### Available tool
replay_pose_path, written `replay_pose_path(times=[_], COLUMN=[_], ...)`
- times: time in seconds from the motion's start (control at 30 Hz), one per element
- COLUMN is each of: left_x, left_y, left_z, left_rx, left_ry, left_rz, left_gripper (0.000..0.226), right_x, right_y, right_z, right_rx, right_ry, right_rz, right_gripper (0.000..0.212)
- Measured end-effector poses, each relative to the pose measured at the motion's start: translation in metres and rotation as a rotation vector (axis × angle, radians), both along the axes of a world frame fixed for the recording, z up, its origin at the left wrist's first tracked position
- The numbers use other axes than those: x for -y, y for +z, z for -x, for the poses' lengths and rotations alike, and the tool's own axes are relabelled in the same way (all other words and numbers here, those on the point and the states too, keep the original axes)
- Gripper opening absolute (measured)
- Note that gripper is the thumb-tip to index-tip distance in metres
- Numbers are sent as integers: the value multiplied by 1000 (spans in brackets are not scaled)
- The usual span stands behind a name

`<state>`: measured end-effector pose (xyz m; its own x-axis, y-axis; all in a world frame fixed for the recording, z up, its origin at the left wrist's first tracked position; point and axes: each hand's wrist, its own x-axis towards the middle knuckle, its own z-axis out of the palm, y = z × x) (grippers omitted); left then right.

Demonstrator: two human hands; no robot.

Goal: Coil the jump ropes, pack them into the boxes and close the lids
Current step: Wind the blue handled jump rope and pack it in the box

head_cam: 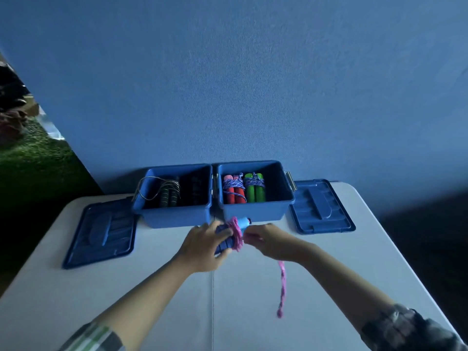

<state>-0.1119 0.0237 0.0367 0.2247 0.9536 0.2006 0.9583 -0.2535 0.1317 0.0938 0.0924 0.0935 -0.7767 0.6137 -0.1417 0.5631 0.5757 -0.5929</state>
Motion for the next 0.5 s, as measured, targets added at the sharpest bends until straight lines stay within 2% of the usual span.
replay_pose_path(times=[0.1, 0.2, 0.3, 0.5], left_x=[9, 15, 17, 22], left_y=[3, 6, 7, 8], left_z=[-6, -9, -9, -7], left_rx=[22, 139, 249, 322], left_ry=[-224, -343, -362, -361], left_rz=[60, 63, 48, 37], left_gripper=[41, 36, 30, 35], right_x=[-13, -21, -27, -34], right_y=[1, 1, 3, -8], right_z=[-5, -8, -10, -12], right_rx=[43, 18, -109, -259], right_ry=[54, 66, 2, -67], right_rz=[52, 92, 187, 298], right_gripper=[20, 16, 15, 15])
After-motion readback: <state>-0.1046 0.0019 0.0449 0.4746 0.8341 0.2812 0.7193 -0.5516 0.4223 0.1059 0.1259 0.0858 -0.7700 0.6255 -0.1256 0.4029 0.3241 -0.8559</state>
